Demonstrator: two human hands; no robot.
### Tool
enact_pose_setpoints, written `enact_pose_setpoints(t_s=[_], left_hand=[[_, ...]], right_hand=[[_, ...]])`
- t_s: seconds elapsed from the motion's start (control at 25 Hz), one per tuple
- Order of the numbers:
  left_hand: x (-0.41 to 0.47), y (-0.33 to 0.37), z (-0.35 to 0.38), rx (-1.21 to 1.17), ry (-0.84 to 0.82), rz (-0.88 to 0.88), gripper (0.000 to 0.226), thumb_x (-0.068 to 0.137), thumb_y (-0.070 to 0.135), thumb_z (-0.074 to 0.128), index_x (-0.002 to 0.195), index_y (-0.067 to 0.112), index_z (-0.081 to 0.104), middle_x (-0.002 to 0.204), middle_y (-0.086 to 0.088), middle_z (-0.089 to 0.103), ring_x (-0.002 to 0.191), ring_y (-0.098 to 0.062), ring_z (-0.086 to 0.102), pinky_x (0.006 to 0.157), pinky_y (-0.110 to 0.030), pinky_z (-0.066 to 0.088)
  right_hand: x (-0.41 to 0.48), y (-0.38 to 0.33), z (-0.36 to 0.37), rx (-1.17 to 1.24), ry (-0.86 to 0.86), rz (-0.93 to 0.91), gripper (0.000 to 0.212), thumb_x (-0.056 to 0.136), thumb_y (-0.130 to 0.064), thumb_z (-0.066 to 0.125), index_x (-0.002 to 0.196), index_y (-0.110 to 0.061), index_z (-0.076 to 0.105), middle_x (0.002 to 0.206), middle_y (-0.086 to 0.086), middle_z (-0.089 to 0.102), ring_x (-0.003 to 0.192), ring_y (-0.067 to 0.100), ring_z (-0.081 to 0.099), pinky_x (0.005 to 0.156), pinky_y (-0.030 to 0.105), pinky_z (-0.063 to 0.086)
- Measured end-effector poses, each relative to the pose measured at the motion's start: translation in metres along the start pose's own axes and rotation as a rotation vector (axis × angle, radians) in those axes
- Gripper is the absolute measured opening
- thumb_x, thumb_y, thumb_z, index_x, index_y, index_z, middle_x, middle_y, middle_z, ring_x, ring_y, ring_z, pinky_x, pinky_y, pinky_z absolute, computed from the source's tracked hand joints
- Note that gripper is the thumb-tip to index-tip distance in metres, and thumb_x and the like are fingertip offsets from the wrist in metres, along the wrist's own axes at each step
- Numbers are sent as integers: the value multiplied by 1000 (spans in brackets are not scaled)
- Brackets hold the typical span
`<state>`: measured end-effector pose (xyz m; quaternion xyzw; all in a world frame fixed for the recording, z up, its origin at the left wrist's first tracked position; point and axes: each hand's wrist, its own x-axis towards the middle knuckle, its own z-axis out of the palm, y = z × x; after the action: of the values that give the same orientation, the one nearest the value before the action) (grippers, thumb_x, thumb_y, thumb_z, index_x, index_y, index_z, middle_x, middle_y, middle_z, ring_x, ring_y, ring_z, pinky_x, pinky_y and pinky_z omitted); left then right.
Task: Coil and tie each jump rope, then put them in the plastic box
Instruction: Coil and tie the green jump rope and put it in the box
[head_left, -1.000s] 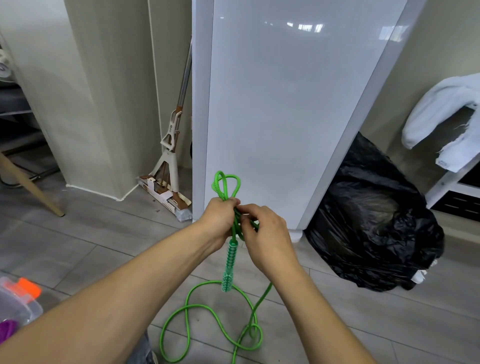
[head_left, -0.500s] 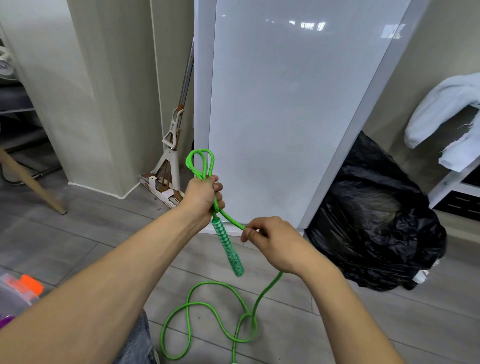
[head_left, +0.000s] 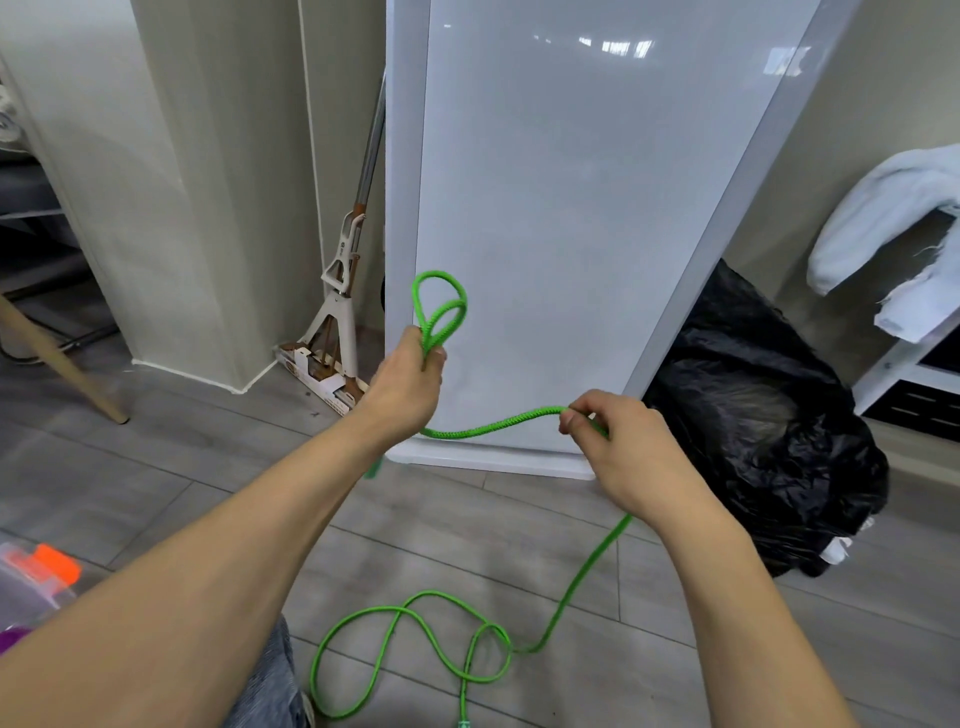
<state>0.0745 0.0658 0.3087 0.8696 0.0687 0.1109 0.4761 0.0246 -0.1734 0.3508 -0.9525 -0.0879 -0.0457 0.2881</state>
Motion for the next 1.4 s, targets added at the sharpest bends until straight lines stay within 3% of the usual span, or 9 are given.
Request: enact_pose_setpoints(t_s=[0.24,0.44,0.6,0.76,0.92,1.0,1.08,1.2,1.4], left_hand=[[-28,23,17,-400,-316,-74,15,104,24,39,93,16,45,60,5,40,44,-9,28,45,-24,24],[-53,41,27,-539,-480,-66,38,106,25,40,72,21,56,54,6,34,51,-15,26,52,-30,27],[-61,42,31,-486,-518,-33,35,102,31,50,75,21,70,54,5,33,49,-14,32,48,-26,36],[-63,39,34,-468,-468,-82,24,99,28,56,80,13,59,58,-2,32,49,-16,29,47,-27,30],[-60,34,34,-382,-529,-74,17,101,25,47,98,12,58,91,-11,65,75,-26,61,63,-38,52],[-60,35,34,-512,-605,-86,15,104,15,43,102,8,56,89,-11,69,88,-29,69,80,-43,58],[-60,38,32,-653,-624,-114,14,103,2,40,101,4,54,74,-8,61,80,-32,69,84,-44,57],[-58,40,31,-728,-611,-217,17,97,-5,39,93,5,53,58,-4,45,58,-28,57,71,-40,54],[-55,39,25,-592,-678,-260,25,101,25,45,80,14,49,54,3,29,41,-17,30,56,-30,39]], right_hand=[[0,-9,11,47,33,-61,20,100,-38,52,88,-28,64,57,-8,47,55,7,43,53,27,35],[0,-13,24,146,148,-56,18,100,-39,51,88,-29,61,66,-9,60,61,9,52,60,35,47],[1,-14,25,194,254,-22,22,101,-38,51,89,-23,61,65,-4,60,59,14,52,58,36,45],[1,-13,24,235,195,-42,20,100,-38,53,91,-24,65,63,-2,58,55,11,47,56,32,40],[3,-12,28,189,169,-13,17,98,-38,55,91,-26,65,60,-7,53,56,11,46,55,29,34],[4,-11,29,160,200,15,21,96,-43,57,87,-25,64,60,-8,51,60,14,47,56,30,35],[4,-10,29,163,232,49,29,92,-51,59,81,-25,63,57,-6,49,58,16,46,56,31,36],[3,-12,29,176,221,64,33,90,-55,62,78,-24,61,55,-6,47,55,15,44,54,32,37],[3,-11,25,148,158,-3,23,97,-43,58,87,-22,63,62,-5,53,58,12,47,56,32,41]])
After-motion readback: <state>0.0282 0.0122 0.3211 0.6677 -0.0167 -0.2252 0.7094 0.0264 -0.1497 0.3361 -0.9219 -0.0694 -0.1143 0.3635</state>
